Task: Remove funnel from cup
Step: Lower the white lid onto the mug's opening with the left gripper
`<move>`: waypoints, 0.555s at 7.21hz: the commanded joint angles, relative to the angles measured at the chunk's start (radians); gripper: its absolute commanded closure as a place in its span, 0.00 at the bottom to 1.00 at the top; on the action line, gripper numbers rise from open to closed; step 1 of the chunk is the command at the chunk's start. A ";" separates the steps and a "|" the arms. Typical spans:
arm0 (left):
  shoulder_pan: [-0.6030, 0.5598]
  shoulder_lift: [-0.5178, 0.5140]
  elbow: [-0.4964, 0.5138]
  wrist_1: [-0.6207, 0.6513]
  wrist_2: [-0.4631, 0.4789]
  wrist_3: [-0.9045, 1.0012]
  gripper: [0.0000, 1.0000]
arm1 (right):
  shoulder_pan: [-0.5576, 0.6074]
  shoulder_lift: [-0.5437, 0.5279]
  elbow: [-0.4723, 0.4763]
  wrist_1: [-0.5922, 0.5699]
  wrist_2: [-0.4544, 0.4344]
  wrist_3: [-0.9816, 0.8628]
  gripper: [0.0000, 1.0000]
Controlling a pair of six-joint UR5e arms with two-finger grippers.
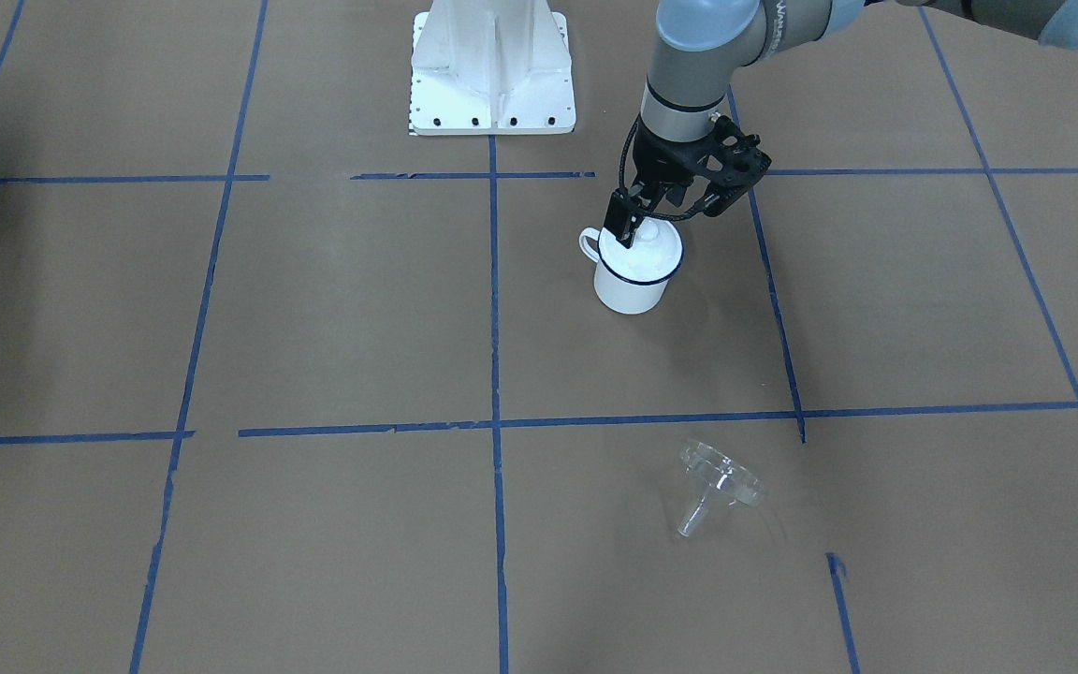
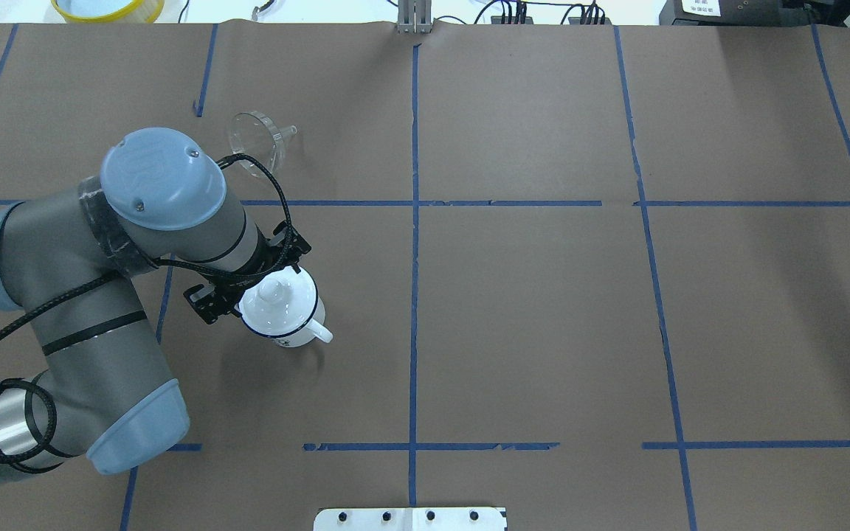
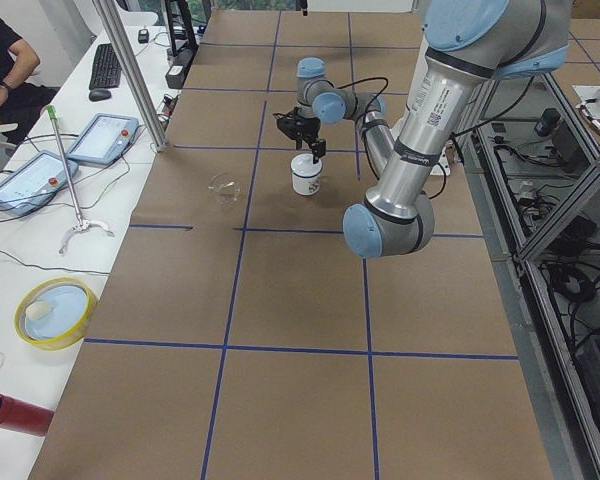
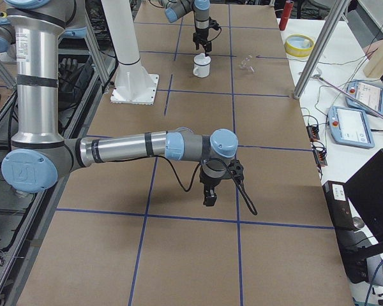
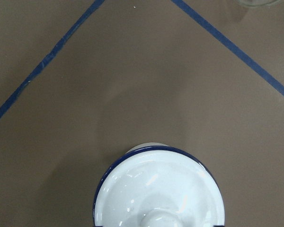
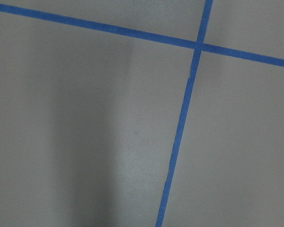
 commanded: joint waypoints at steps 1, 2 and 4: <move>-0.084 0.050 -0.059 -0.005 -0.005 0.294 0.00 | 0.000 0.000 0.000 0.000 0.000 -0.001 0.00; -0.188 0.124 -0.076 -0.025 -0.052 0.509 0.00 | 0.000 0.000 0.000 0.000 0.000 0.000 0.00; -0.481 0.364 -0.066 -0.161 -0.254 0.998 0.00 | 0.000 0.000 0.000 0.000 0.000 -0.001 0.00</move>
